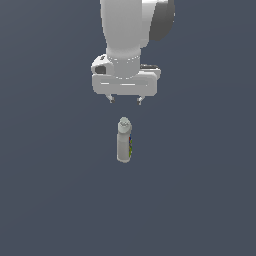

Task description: Pick up the object and move it to a goal position.

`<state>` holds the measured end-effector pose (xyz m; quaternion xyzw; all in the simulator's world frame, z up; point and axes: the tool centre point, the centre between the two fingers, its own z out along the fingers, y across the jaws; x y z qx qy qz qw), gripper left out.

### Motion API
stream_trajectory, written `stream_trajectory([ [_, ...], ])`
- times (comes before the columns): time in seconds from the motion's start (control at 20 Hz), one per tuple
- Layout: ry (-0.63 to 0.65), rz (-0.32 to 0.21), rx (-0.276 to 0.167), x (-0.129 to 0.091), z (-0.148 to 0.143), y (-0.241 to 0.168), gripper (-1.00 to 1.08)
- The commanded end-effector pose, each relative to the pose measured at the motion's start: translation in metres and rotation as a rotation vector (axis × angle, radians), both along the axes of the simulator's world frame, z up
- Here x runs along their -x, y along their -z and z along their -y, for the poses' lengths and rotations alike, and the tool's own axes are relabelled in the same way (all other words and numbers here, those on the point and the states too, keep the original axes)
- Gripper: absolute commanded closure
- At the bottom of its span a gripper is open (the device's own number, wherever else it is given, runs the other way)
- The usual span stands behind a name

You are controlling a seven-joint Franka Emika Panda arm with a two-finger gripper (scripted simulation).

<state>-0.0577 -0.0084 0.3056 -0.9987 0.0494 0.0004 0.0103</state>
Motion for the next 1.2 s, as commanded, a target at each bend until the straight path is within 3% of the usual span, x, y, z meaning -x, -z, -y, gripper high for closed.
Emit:
stream_trajectory([
  [0.0,0.033,-0.001,0.004,-0.009,0.001,0.004,-0.92],
  [0.5,0.158,-0.002,0.019,-0.042,0.002,0.023,-0.92],
  [1.15,0.172,-0.002,0.02,-0.045,0.003,0.041,-0.92],
])
